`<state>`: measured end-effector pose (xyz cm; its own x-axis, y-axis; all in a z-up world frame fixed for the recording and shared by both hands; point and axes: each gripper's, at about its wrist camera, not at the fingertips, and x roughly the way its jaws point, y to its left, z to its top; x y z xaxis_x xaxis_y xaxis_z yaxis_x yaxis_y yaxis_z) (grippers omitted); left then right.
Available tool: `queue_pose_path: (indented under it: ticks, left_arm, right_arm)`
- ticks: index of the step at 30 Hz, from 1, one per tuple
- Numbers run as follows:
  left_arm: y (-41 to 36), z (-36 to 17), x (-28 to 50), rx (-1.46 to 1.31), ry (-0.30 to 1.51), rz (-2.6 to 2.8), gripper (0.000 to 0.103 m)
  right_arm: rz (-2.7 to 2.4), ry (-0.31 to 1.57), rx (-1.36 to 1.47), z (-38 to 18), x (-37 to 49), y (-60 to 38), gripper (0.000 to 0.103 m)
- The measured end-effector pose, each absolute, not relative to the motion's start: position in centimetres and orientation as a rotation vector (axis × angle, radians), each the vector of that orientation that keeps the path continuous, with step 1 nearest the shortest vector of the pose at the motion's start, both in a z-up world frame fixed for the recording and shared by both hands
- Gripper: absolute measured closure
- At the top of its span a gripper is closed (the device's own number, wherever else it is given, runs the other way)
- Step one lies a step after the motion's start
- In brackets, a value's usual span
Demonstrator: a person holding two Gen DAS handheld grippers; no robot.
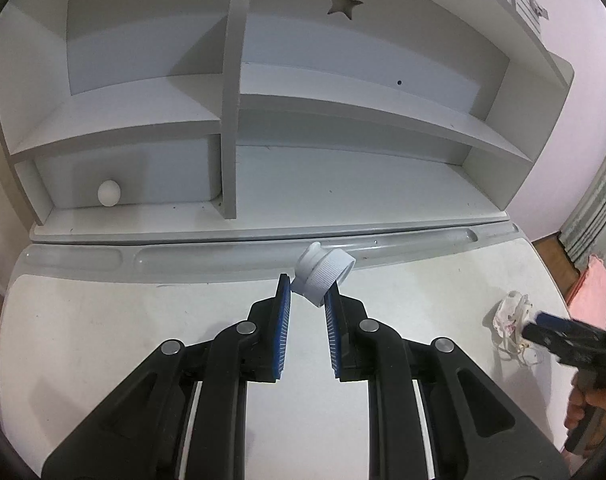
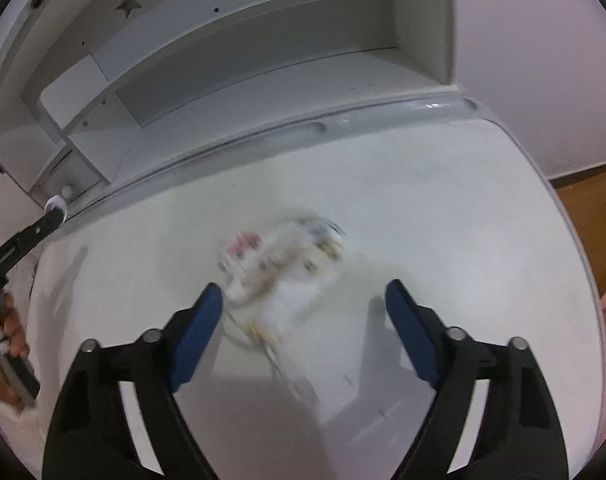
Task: Collect trash
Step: 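Lift the white cap and floral mask and carry both over the bin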
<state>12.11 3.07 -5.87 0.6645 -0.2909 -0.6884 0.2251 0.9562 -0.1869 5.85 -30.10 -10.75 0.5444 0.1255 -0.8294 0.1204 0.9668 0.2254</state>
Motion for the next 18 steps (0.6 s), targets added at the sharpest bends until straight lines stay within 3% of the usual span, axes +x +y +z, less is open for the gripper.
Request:
queue_pose_path:
  ticks: [1,7,10,18]
  left_arm:
    - [2.7,-6.0,12.2,-0.082,0.794,-0.292,0.087]
    - [2.6,-6.9,12.4,-0.07,0.82,-0.273,0.087]
    - [2.2,-7.2,12.5,-0.072,0.83,-0.281,0.087]
    - [-1.1,-6.7,11.2,-0.022,0.826,-0.324,0.087]
  right_arm:
    - [-0.003,1.003,0.257,-10.7,5.9,-30.7,0.053]
    - [-0.026,0.984,0.194,-11.0,7.0,-30.4,0.076]
    - [-0.006,0.978,0.207,-11.1,6.6,-30.9,0.082]
    - [0.049,0.933,0.233,-10.1,4.2,-32.2,0.084]
